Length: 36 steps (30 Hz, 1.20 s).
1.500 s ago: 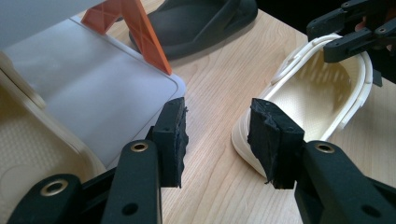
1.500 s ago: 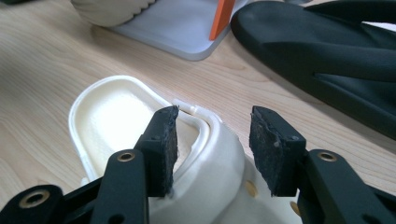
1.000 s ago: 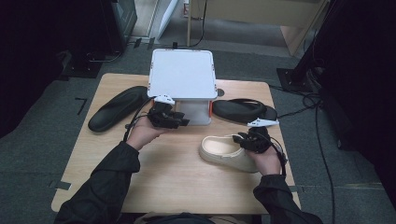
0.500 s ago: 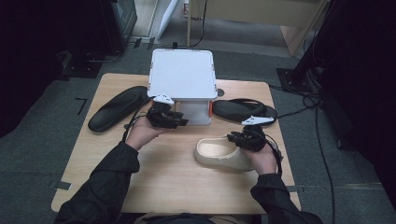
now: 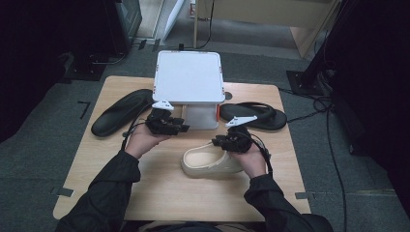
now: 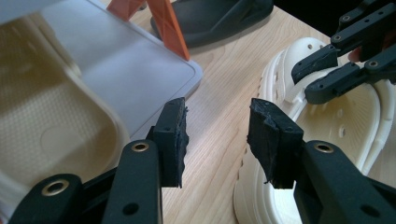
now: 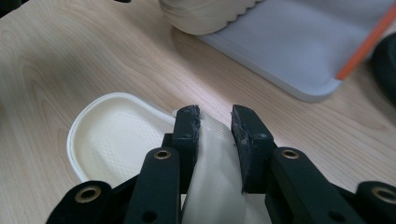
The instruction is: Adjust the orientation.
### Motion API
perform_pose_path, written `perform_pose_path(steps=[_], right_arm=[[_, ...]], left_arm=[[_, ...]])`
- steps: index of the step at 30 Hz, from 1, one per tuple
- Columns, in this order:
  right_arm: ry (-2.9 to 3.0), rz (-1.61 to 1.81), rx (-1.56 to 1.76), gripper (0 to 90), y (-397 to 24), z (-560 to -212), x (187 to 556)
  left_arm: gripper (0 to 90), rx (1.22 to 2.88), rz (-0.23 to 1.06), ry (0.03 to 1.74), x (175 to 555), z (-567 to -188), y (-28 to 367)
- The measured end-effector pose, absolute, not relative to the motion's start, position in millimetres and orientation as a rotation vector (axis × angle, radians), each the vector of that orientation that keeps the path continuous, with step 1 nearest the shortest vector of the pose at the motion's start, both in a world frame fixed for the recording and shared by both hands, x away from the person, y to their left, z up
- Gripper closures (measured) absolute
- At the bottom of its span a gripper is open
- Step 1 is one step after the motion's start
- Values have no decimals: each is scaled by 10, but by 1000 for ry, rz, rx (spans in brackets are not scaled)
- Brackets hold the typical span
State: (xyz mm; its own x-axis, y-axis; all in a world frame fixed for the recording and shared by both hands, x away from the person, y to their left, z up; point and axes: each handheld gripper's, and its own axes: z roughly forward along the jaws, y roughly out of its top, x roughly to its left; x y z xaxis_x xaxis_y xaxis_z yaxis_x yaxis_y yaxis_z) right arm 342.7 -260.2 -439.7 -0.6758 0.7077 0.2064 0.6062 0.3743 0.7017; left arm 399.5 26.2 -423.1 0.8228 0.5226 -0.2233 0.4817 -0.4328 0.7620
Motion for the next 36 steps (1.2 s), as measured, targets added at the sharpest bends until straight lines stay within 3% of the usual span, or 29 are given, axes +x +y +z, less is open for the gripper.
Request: perform_pose_path(steps=[12,17,25,36], right_arm=[[2483,1245,1166,670,-2596,-4436,3473],[2406,1329,1203,566,-2698,-4382,3416],[2301,1371,1208,630,-3006,-4262,3180],[2267,1289,1272,722,-3245,-4468,2885]], left_arm=[[583,2128,13,734,3999,-4393,163],[593,2146,3,698,3998,-4440,83],[610,2151,-38,665,4038,-4529,-53],[659,2182,-81,609,4056,-4632,-166]])
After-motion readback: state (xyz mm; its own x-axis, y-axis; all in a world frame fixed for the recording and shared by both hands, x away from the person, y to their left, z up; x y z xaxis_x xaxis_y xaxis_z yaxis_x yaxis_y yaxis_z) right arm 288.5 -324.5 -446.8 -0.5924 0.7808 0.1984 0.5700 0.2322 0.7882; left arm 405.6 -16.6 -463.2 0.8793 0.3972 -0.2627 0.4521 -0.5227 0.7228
